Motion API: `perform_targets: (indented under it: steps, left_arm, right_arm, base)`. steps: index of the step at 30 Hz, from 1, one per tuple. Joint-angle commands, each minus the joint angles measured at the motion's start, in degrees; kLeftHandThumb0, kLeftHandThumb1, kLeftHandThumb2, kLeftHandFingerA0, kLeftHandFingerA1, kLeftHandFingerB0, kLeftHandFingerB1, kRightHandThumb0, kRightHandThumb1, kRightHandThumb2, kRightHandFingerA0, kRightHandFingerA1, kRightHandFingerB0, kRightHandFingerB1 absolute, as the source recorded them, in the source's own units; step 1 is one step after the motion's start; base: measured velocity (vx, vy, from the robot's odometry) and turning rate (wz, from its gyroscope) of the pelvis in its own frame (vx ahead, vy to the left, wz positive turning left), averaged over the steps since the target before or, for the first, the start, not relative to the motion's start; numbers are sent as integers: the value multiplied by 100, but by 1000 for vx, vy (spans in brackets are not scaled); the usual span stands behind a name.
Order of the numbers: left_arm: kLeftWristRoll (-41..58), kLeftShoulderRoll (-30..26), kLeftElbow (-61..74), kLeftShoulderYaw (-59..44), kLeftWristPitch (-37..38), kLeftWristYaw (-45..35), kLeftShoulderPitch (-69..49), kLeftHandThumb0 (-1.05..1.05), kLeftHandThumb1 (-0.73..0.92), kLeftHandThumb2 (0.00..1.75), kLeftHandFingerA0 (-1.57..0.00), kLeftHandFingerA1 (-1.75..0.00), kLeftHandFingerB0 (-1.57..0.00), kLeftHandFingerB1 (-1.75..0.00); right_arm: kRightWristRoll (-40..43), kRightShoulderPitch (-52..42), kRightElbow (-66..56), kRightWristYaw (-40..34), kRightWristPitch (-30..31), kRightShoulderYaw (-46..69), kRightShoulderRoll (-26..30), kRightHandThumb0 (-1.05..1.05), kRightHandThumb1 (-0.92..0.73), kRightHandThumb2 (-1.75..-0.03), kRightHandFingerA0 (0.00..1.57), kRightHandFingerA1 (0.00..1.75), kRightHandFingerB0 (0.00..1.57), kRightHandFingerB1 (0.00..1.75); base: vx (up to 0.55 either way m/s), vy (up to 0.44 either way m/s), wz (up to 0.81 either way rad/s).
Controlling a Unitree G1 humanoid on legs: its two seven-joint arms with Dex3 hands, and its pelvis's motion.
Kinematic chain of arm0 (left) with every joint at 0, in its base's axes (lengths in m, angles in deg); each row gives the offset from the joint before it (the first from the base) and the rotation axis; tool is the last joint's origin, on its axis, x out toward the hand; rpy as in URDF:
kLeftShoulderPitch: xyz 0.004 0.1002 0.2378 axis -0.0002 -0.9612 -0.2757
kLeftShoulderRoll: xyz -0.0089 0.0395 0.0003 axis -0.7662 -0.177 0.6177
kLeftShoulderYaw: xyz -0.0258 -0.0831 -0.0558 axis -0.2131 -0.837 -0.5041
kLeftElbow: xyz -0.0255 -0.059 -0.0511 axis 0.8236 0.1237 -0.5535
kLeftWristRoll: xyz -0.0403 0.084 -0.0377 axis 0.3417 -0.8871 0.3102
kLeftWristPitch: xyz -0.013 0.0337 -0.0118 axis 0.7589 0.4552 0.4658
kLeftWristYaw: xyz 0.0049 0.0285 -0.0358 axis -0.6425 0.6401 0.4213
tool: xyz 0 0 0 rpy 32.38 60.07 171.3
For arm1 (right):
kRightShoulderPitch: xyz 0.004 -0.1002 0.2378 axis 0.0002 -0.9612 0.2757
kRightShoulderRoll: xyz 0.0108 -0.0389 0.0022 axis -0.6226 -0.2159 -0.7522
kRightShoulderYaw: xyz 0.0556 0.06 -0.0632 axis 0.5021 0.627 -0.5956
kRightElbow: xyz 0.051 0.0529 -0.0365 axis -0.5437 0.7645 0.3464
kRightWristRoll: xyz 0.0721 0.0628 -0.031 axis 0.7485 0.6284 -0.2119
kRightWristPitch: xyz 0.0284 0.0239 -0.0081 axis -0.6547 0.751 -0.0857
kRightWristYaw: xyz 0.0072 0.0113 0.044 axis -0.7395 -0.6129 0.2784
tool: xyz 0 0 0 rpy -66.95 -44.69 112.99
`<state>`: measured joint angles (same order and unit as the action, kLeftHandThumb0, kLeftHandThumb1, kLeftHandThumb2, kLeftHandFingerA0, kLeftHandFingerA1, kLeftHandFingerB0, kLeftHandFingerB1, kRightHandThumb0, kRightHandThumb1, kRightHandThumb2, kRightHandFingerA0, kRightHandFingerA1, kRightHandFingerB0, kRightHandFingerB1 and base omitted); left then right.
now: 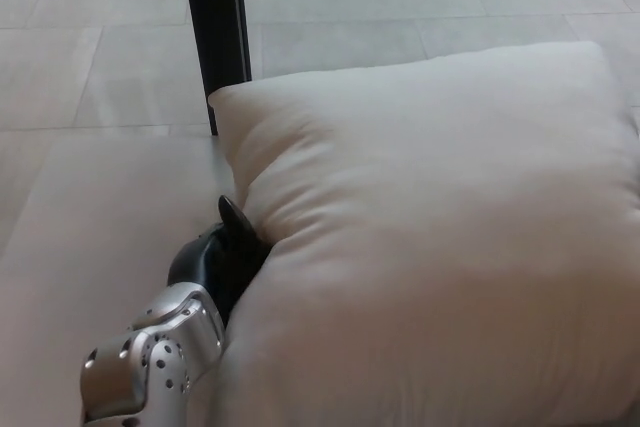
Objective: The robot uses its left hand to press on the left side of the pillow kept in the middle of the desk and uses its right hand to lift up and the right side of the pillow and turn it over
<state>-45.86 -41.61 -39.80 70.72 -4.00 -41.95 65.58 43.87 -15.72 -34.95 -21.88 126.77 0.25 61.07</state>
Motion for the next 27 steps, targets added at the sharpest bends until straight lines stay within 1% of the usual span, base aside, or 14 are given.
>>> perform_targets:
  steps: [1, 5, 6, 10, 15, 16, 19, 21, 22, 23, 24, 25, 26, 27]
  left_arm:
    - [190, -54, -513, 236, -134, -535, 106, -105, 69, 111, 0, -25, 0, 0]
    - [220, 43, -713, 295, -175, -551, 373, -104, 69, 112, -1, -36, 0, 0]
    - [245, 103, -719, 253, -211, -472, 420, -104, 68, 111, -1, -35, 0, 0]
    - [233, 124, -739, 260, -251, -426, 509, -105, 69, 111, -2, -36, 0, 0]
    - [259, -71, -902, 232, -469, -477, 954, -91, 58, 101, -2, -43, -9, -19]
    - [301, -106, -930, 201, -527, -504, 1039, -84, 54, 98, -3, -48, -3, -25]
    - [370, -249, -1075, 63, -710, -464, 1305, -91, 56, 96, 0, -54, -10, -22]
    - [393, -158, -1233, -114, -711, -248, 1460, -82, 49, 92, -5, -70, -1, -40]
    - [377, -77, -1155, -82, -787, -176, 1542, -80, 49, 92, -6, -71, -4, -45]
    - [367, -12, -1225, -103, -739, -139, 1616, -40, 32, 95, -11, -62, 0, -52]
    - [357, -10, -1240, -118, -746, -143, 1630, -40, 32, 95, -11, -62, 0, -52]
    - [303, 26, -1241, -56, -678, -154, 1650, -80, 64, 58, 0, -93, -12, -46]
    - [197, 56, -1219, 56, -559, -147, 1685, -81, 65, 58, -2, -102, -11, -42]
    - [143, 49, -1219, 59, -498, -73, 1726, -41, 28, 94, -13, -65, 0, -52]
  right_arm:
    - [342, 75, 83, 1288, 544, -190, 68, -105, -81, -69, 0, 0, 0, 0]
    - [510, -7, 61, 1642, 735, -217, 8, -105, -77, -71, 0, 5, 0, 0]
    - [548, -37, 41, 1885, 750, -293, 32, -104, -60, -110, 0, 20, 0, 0]
    - [542, -48, 4, 2163, 779, -400, 79, -104, -60, -110, 0, 21, 0, 0]
    - [1024, 167, 211, 2020, 1378, 177, -258, -82, -47, -87, 0, 33, 8, 37]
    - [1075, 164, 173, 1904, 1403, 307, -335, -82, -55, -59, 0, 44, 12, 36]
    - [1330, 177, 53, 1557, 1400, 864, -695, -87, -51, -89, 0, 23, 12, 39]
    - [1413, 186, -22, 1315, 1467, 1167, -865, -82, -47, -88, 0, 21, 2, 35]
    - [1358, 173, -124, 1292, 1423, 1148, -944, -77, -55, -57, 0, 31, 7, 32]
    - [1328, 188, -160, 1261, 1459, 1162, -1009, -78, -45, -86, 0, 34, 9, 34]
    - [1302, 187, -178, 1260, 1481, 1193, -1028, -78, -45, -86, 0, 34, 9, 34]
    - [1292, 192, -233, 1200, 1505, 1224, -1101, -85, -49, -85, 0, 35, 2, 30]
    - [1287, 232, -281, 1025, 1483, 1281, -1296, -76, -57, -58, 0, 58, 9, 36]
    - [1245, 280, -283, 873, 1392, 1329, -1480, -79, -60, -59, 0, 59, 9, 36]
  base:
    - [0, 0, 0]
    - [0, 0, 0]
    - [0, 0, 0]
    - [0, 0, 0]
    - [0, 0, 0]
    - [0, 0, 0]
    - [0, 0, 0]
    - [0, 0, 0]
    - [0, 0, 0]
    - [0, 0, 0]
    - [0, 0, 0]
    - [0, 0, 0]
    - [0, 0, 0]
    - [0, 0, 0]
